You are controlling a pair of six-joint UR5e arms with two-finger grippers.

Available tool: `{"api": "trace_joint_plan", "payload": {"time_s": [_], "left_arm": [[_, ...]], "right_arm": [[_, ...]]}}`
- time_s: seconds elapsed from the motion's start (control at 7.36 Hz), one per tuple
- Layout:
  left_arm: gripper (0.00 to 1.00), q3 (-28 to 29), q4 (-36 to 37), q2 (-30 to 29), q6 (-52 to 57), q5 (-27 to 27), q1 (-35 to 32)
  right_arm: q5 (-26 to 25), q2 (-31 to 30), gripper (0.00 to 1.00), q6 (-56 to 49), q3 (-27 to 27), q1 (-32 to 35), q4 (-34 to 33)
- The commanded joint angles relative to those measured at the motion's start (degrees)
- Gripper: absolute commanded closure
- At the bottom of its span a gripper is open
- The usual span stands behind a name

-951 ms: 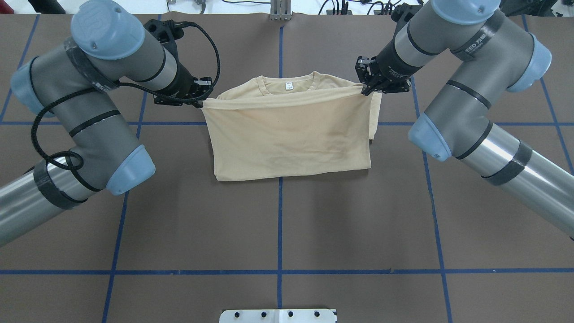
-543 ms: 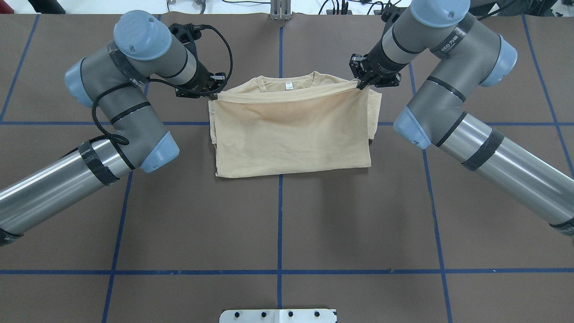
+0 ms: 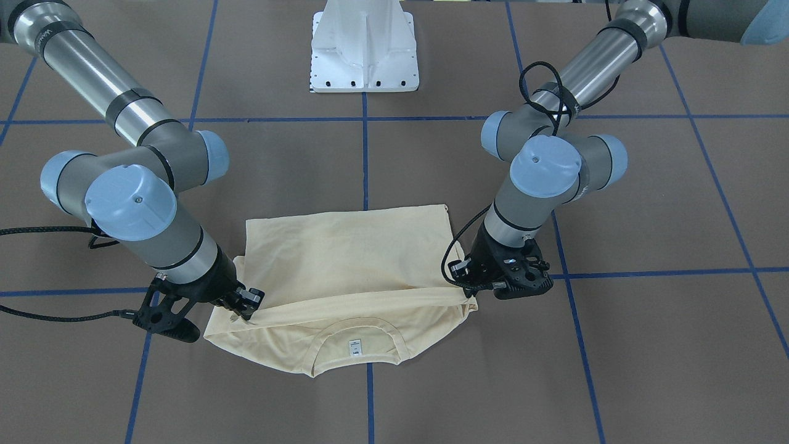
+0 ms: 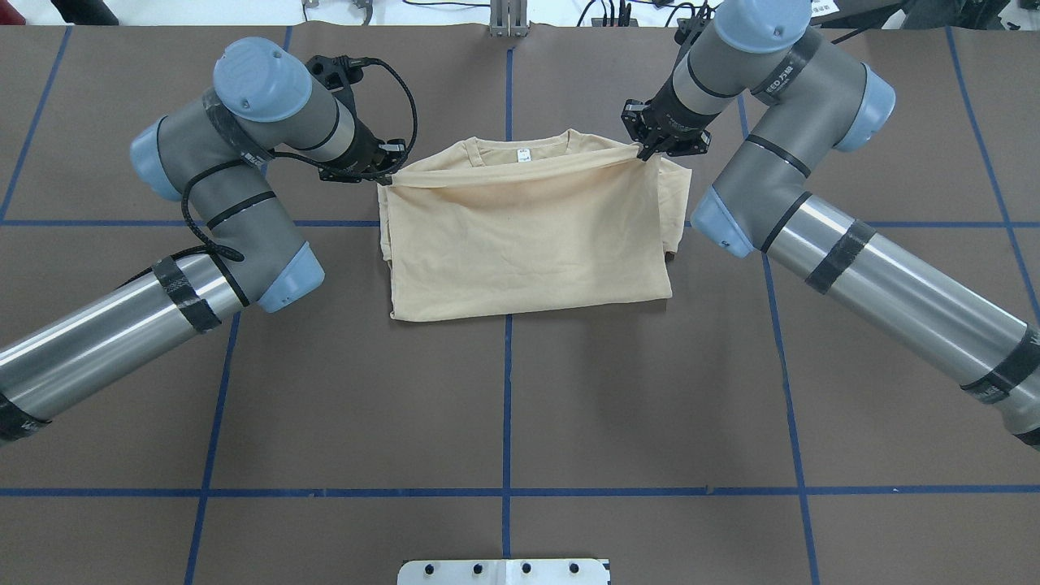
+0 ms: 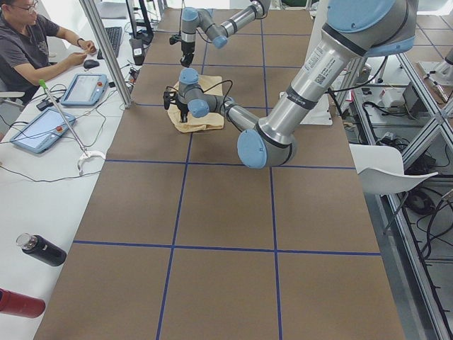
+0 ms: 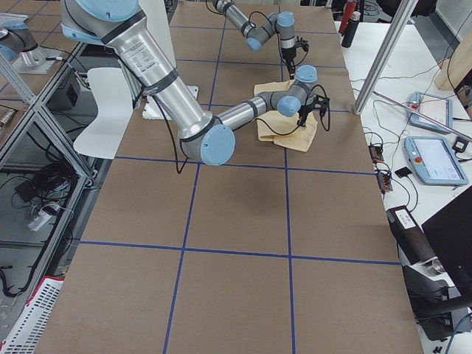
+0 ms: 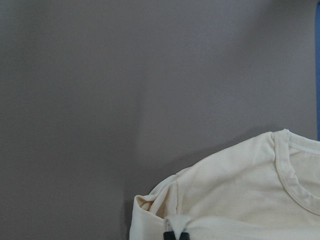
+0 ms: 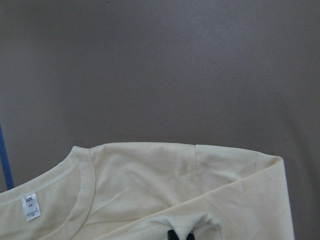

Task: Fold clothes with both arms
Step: 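Lower the hem onto the collar and open both grippers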

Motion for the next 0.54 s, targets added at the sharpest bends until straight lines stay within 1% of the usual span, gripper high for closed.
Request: {"api": "trace_joint_plan", "payload": {"time_s": [0.0,0.14,0.41], "left_arm": [[1.00,1.2,-1.8,-0.4,0.0,0.9,0.0],[1.00,2.6,-2.2,-0.7,0.0,1.0,0.0],[1.00,2.7,-2.2,-0.7,0.0,1.3,0.0]], "right_arm": [[-1.6,0.5,1.00,0.0,-1.4,-0.4,0.0],[-1.9,0.5,1.00,0.0,-1.6,-0.4,0.0],[-2.0,0.1,1.00,-0.2,-2.5,-0.4,0.0]]}}
